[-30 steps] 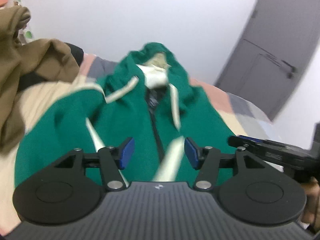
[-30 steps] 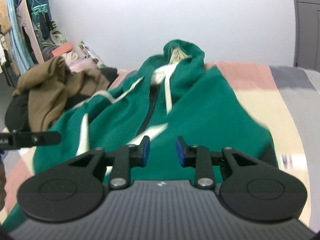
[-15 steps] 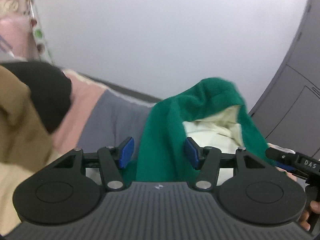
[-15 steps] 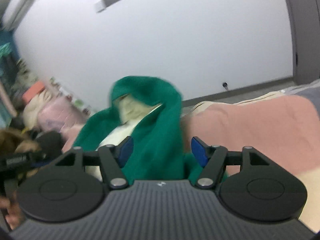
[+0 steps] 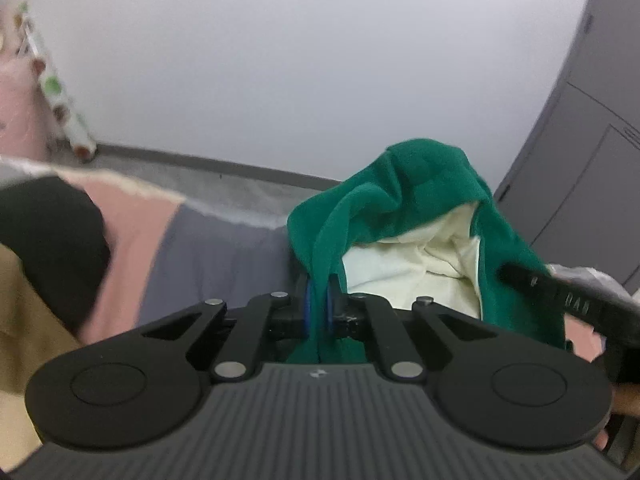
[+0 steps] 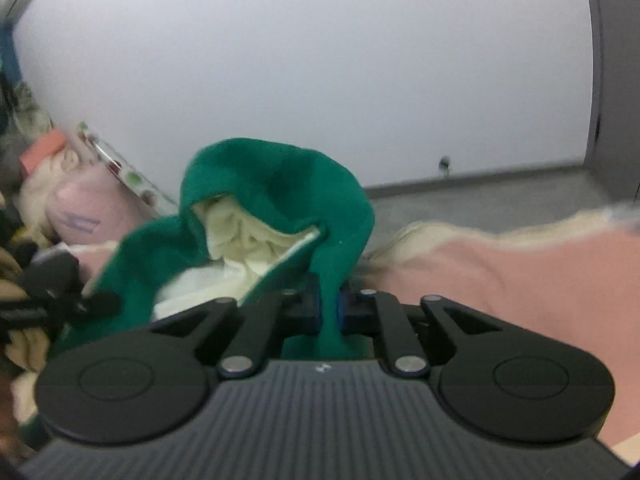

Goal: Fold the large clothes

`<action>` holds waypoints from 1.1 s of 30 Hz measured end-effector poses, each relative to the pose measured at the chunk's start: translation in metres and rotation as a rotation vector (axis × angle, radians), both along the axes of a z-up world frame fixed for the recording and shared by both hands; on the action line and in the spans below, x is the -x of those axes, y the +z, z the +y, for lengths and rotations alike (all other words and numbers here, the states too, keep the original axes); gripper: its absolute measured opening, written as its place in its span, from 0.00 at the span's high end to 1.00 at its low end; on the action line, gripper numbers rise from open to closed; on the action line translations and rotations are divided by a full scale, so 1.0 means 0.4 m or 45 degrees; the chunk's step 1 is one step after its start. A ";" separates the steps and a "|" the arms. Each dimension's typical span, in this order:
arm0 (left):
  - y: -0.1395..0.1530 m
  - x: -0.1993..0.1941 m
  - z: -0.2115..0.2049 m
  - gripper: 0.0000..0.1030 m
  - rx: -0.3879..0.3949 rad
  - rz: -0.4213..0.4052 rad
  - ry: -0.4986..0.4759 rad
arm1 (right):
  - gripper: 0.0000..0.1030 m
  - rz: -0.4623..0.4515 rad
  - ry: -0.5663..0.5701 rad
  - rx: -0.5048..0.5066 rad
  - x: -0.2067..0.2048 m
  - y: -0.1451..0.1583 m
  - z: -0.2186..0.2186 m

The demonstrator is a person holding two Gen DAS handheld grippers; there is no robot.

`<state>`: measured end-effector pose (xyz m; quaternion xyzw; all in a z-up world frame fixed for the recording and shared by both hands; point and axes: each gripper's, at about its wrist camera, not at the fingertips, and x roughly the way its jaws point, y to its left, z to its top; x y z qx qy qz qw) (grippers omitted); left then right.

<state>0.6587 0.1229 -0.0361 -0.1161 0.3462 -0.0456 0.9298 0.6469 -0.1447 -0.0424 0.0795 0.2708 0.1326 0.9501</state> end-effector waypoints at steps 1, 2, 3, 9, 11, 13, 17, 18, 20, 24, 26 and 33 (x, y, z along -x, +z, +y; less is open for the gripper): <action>0.020 0.017 0.003 0.93 -0.008 -0.008 -0.013 | 0.92 -0.027 -0.011 -0.006 0.017 0.022 0.001; 0.042 0.038 0.006 0.93 -0.025 -0.023 -0.027 | 0.93 -0.053 -0.018 -0.010 0.036 0.045 -0.001; 0.060 0.061 0.008 0.93 -0.049 -0.040 -0.036 | 0.93 -0.074 -0.018 -0.007 0.054 0.065 -0.003; 0.129 0.234 0.016 0.93 -0.091 -0.117 -0.036 | 0.93 -0.282 0.045 0.025 0.245 0.168 -0.030; 0.144 0.322 0.016 0.93 -0.094 -0.142 -0.030 | 0.93 -0.340 0.073 0.029 0.331 0.194 -0.047; 0.153 0.414 0.016 0.93 -0.088 -0.151 -0.024 | 0.93 -0.387 0.100 0.028 0.427 0.216 -0.066; 0.150 0.619 0.012 0.92 -0.057 -0.166 -0.011 | 0.93 -0.450 0.166 0.060 0.638 0.231 -0.095; 0.141 0.665 0.008 0.92 -0.048 -0.160 -0.014 | 0.93 -0.455 0.178 0.061 0.686 0.227 -0.101; 0.117 0.761 0.000 0.92 -0.035 -0.145 -0.017 | 0.93 -0.448 0.196 0.044 0.779 0.204 -0.107; 0.061 0.914 -0.012 0.92 -0.003 -0.114 -0.004 | 0.93 -0.395 0.221 0.069 0.937 0.129 -0.111; 0.032 0.971 -0.021 0.92 0.046 -0.085 -0.002 | 0.93 -0.352 0.217 0.060 0.986 0.091 -0.116; -0.003 1.106 -0.051 0.92 0.062 -0.076 -0.013 | 0.92 -0.233 0.202 0.098 1.070 -0.002 -0.100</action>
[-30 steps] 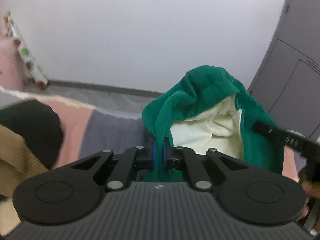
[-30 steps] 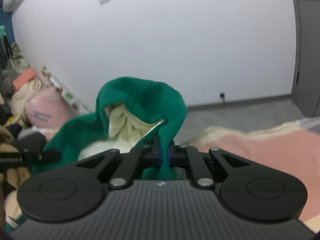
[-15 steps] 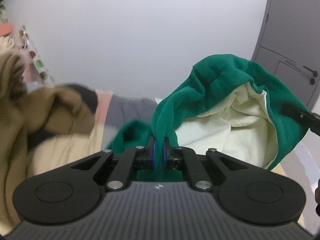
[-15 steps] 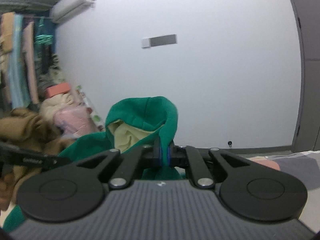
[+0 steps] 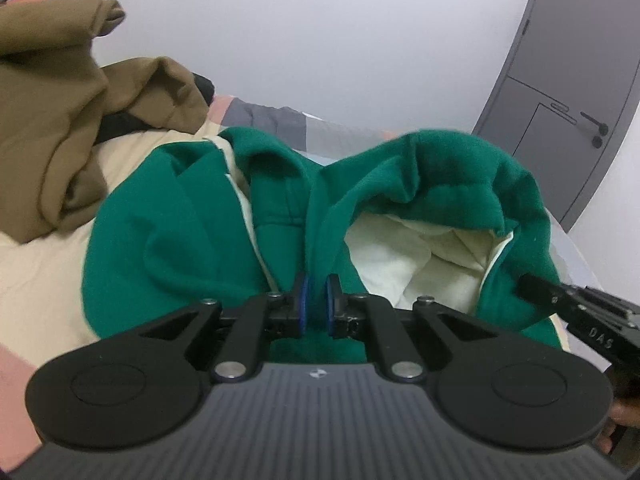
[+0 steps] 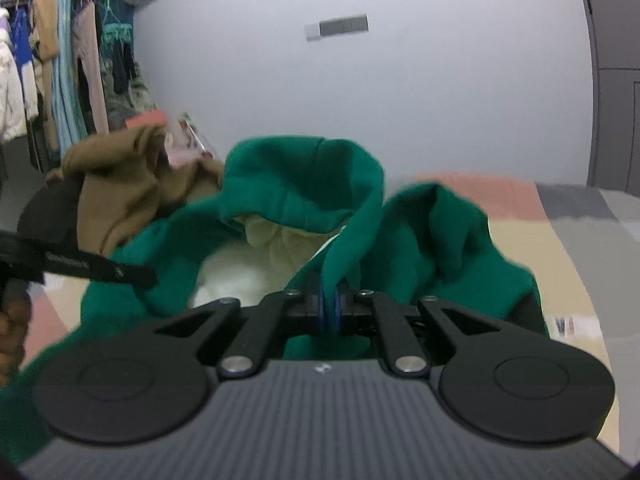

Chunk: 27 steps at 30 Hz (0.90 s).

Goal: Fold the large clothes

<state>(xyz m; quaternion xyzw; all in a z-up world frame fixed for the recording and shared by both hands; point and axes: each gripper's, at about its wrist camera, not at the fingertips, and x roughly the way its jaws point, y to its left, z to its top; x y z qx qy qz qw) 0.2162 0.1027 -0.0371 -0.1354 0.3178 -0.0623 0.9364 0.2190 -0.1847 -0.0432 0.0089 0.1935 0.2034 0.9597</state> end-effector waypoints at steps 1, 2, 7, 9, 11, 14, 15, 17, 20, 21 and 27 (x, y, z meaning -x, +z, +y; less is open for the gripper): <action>0.009 0.015 0.000 0.91 -0.007 -0.002 -0.033 | 0.90 0.009 -0.003 -0.003 0.003 0.002 -0.002; 0.016 0.026 0.007 0.88 -0.016 -0.021 -0.048 | 0.90 0.016 -0.005 -0.010 0.009 0.007 0.000; 0.016 0.107 0.029 0.68 0.010 -0.032 -0.028 | 0.33 0.031 0.008 -0.075 0.028 0.032 -0.022; 0.000 0.120 0.036 0.68 0.025 -0.017 -0.033 | 0.17 -0.023 0.020 -0.112 0.039 0.044 -0.033; -0.017 0.134 0.031 0.68 -0.003 -0.010 -0.020 | 0.19 -0.026 0.030 -0.125 0.028 0.063 -0.028; -0.038 0.138 0.036 0.68 0.036 0.027 -0.028 | 0.19 -0.036 0.019 -0.139 -0.006 0.093 -0.004; -0.041 0.138 0.033 0.68 0.024 0.034 -0.035 | 0.19 -0.048 0.014 -0.140 -0.018 0.103 0.007; -0.048 0.129 0.037 0.68 0.017 0.040 -0.033 | 0.19 -0.056 0.003 -0.135 -0.051 0.120 0.031; -0.067 0.111 0.058 0.68 0.057 0.047 -0.032 | 0.19 -0.059 -0.004 -0.100 -0.108 0.135 0.079; -0.074 0.104 0.062 0.68 0.056 0.051 -0.032 | 0.19 -0.055 0.005 -0.080 -0.126 0.134 0.094; -0.101 0.091 0.081 0.68 0.087 0.063 -0.039 | 0.20 0.059 0.051 0.131 -0.224 0.083 0.194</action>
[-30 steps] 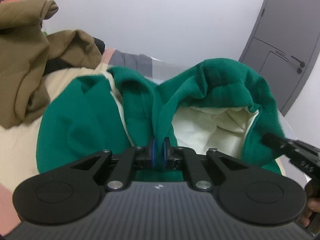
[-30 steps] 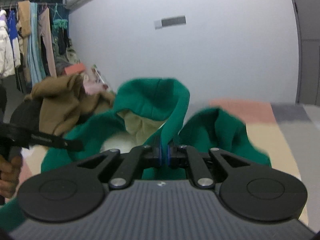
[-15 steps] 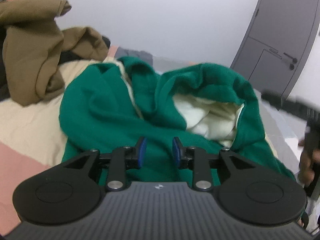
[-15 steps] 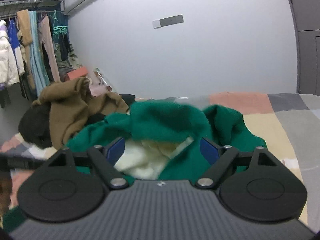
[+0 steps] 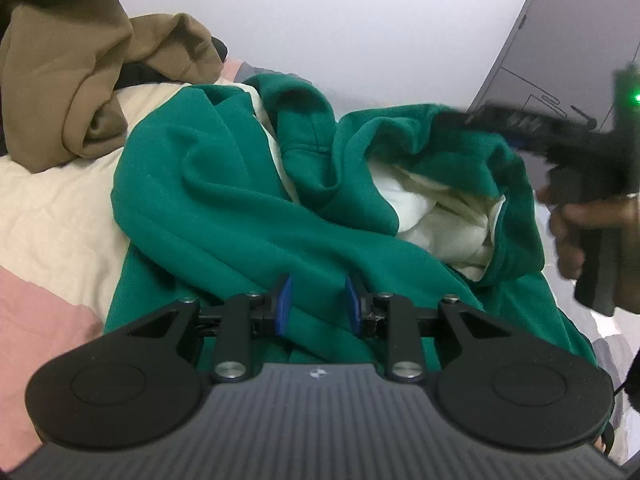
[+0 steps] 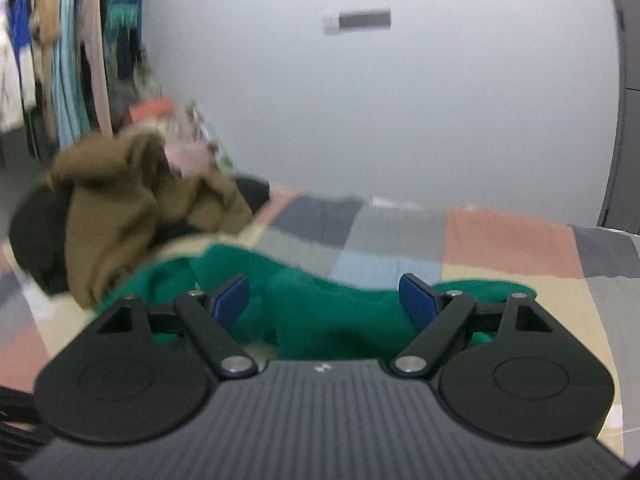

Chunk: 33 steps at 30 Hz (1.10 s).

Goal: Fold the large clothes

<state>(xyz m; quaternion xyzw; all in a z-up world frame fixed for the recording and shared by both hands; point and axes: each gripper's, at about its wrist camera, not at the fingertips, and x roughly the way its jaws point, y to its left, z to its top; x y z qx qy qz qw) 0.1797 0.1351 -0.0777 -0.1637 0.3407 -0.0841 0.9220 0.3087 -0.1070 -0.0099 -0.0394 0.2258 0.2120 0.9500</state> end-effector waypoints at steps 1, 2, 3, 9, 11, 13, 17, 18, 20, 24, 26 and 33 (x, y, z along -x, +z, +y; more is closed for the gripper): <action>0.000 0.001 0.002 0.68 0.000 -0.007 -0.001 | 0.20 0.026 0.004 0.029 -0.008 -0.013 0.011; 0.000 0.002 0.003 0.68 0.001 -0.013 -0.004 | 0.20 0.041 0.014 0.044 -0.010 -0.026 0.019; 0.001 0.003 0.004 0.68 0.003 -0.017 -0.007 | 0.22 0.051 0.029 0.060 -0.009 -0.038 0.026; 0.010 0.010 0.016 0.68 0.021 -0.053 0.000 | 0.84 0.060 0.082 0.248 0.044 -0.047 0.076; 0.018 0.014 0.023 0.68 0.019 -0.070 0.016 | 0.86 0.034 0.099 0.248 0.077 -0.017 0.078; 0.026 0.021 0.033 0.68 0.021 -0.088 0.037 | 0.88 0.000 0.132 0.242 0.125 0.021 0.075; 0.045 0.043 0.064 0.68 0.035 -0.133 0.091 | 0.88 -0.057 0.180 0.209 0.235 0.094 0.056; 0.052 0.048 0.074 0.68 0.042 -0.143 0.104 | 0.88 -0.061 0.195 0.195 0.265 0.107 0.050; 0.068 0.063 0.090 0.68 0.061 -0.175 0.130 | 0.88 -0.065 0.236 0.199 0.329 0.119 0.043; 0.094 0.097 0.108 0.68 0.095 -0.234 0.158 | 0.88 -0.025 0.325 0.201 0.456 0.105 0.033; 0.101 0.114 0.110 0.68 0.113 -0.245 0.155 | 0.88 0.017 0.369 0.201 0.510 0.081 0.029; 0.120 0.171 0.062 0.68 0.075 -0.266 0.091 | 0.88 0.183 0.457 0.250 0.614 -0.055 0.040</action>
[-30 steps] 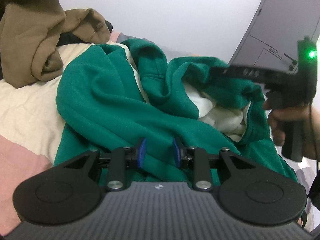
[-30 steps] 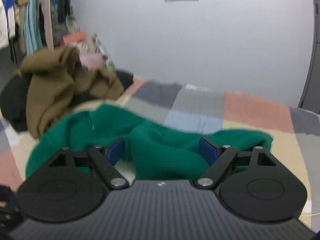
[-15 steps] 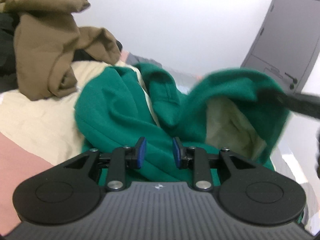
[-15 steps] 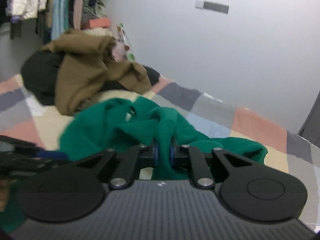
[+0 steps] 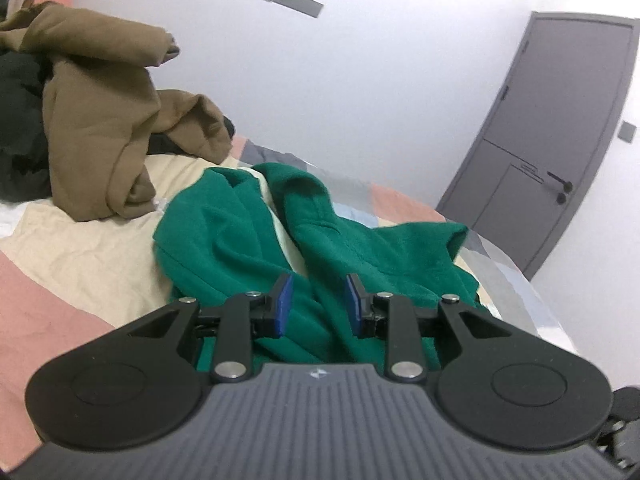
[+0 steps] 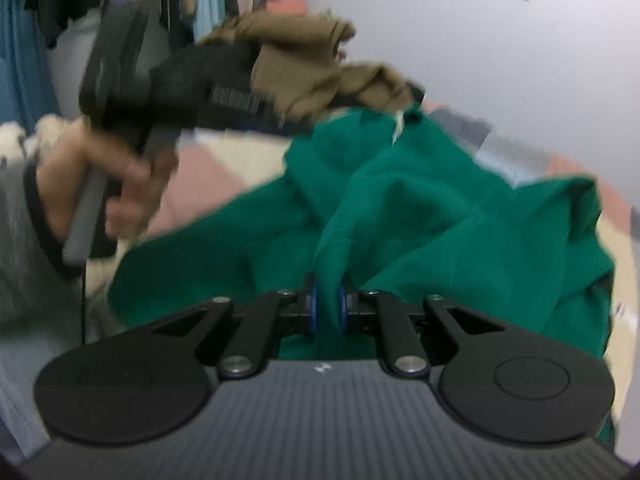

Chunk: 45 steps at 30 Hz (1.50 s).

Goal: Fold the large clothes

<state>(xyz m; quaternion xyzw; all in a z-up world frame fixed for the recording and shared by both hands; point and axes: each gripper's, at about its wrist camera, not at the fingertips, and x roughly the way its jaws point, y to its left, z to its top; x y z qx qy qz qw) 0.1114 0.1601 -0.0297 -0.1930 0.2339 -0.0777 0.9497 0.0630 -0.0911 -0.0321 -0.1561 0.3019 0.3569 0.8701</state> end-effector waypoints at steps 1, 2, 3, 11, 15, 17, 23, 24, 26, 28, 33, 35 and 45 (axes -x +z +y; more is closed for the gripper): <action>0.002 0.005 -0.009 0.68 -0.004 -0.001 -0.013 | 0.88 0.025 0.000 -0.008 0.000 -0.013 0.000; 0.004 0.012 -0.020 0.68 -0.014 -0.004 -0.031 | 0.88 0.040 -0.002 -0.020 0.002 -0.020 0.001; 0.005 0.017 -0.031 0.68 -0.024 -0.008 -0.048 | 0.86 0.042 -0.007 -0.033 0.004 -0.020 -0.001; 0.029 0.061 -0.109 0.68 -0.067 -0.024 -0.130 | 0.55 0.069 -0.070 -0.266 0.024 0.048 -0.083; 0.048 0.069 -0.139 0.68 -0.059 -0.035 -0.143 | 0.55 0.040 -0.191 -0.386 0.009 0.082 -0.142; 0.049 0.065 -0.158 0.68 -0.078 -0.032 -0.150 | 0.55 0.022 -0.283 -0.426 -0.012 0.085 -0.164; 0.024 0.032 -0.204 0.68 -0.137 0.011 -0.173 | 0.55 -0.005 -0.483 -0.455 -0.097 0.046 -0.204; 0.017 0.023 -0.209 0.68 -0.143 0.021 -0.171 | 0.55 0.002 -0.494 -0.459 -0.113 0.038 -0.208; 0.006 0.009 -0.214 0.68 -0.158 0.035 -0.166 | 0.55 0.017 -0.514 -0.462 -0.144 0.021 -0.208; -0.005 -0.007 -0.215 0.68 -0.162 0.050 -0.161 | 0.55 0.029 -0.514 -0.476 -0.167 0.008 -0.209; -0.039 -0.051 -0.216 0.68 -0.168 0.107 -0.155 | 0.55 0.012 -0.521 -0.442 -0.208 -0.033 -0.209; -0.057 -0.068 -0.218 0.68 -0.180 0.140 -0.159 | 0.55 0.046 -0.525 -0.419 -0.222 -0.055 -0.212; -0.150 -0.132 -0.232 0.68 -0.260 0.309 -0.170 | 0.57 0.238 -0.600 -0.262 -0.294 -0.164 -0.211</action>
